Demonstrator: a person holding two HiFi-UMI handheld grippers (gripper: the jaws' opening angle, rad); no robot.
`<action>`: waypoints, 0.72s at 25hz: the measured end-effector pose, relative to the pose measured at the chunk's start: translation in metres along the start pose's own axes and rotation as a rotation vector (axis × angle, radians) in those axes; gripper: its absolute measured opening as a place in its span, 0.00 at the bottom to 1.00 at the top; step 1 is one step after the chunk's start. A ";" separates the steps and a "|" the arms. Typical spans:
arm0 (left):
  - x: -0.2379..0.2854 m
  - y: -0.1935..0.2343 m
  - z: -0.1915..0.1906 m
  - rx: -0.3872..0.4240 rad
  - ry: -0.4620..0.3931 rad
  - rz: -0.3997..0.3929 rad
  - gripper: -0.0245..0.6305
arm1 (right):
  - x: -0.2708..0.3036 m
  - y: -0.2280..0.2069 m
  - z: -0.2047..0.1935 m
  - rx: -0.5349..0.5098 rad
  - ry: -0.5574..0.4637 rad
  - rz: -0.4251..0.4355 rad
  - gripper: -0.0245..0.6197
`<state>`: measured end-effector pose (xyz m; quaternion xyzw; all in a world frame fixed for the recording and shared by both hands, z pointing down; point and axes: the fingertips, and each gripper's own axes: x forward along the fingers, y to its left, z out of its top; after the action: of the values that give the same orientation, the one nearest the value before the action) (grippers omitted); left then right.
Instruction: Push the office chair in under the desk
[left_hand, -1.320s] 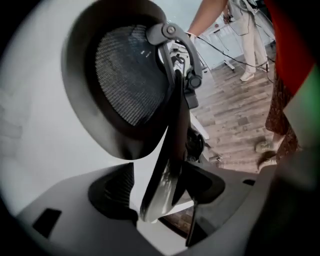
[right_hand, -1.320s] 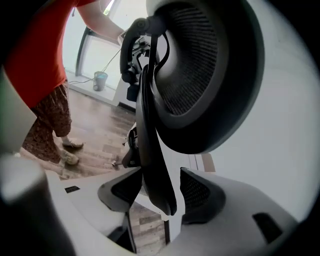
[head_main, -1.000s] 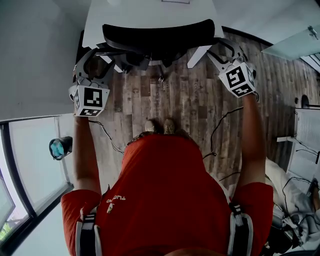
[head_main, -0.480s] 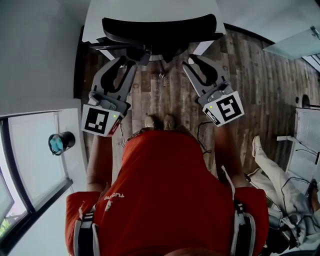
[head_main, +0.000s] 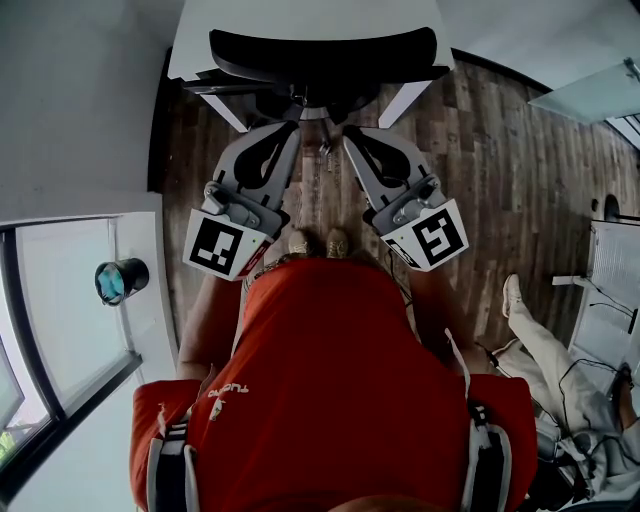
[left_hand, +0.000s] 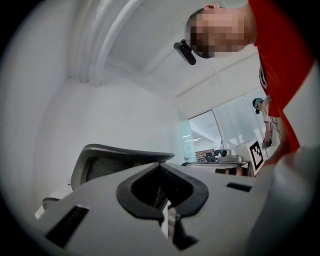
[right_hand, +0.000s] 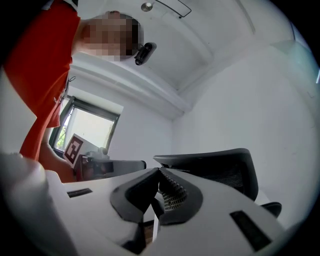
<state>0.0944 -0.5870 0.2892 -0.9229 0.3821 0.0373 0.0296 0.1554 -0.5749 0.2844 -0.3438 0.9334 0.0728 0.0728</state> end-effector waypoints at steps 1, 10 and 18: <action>0.001 -0.001 -0.001 0.001 0.003 -0.002 0.05 | 0.000 0.001 0.001 0.001 -0.006 0.001 0.08; 0.002 -0.007 -0.003 0.011 0.011 -0.023 0.05 | 0.005 0.011 0.004 -0.018 -0.010 0.017 0.08; 0.003 -0.004 -0.005 -0.005 0.012 -0.023 0.05 | 0.004 0.009 0.002 -0.018 0.002 0.016 0.08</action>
<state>0.1001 -0.5869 0.2935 -0.9275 0.3716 0.0325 0.0257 0.1461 -0.5703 0.2826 -0.3369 0.9355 0.0814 0.0680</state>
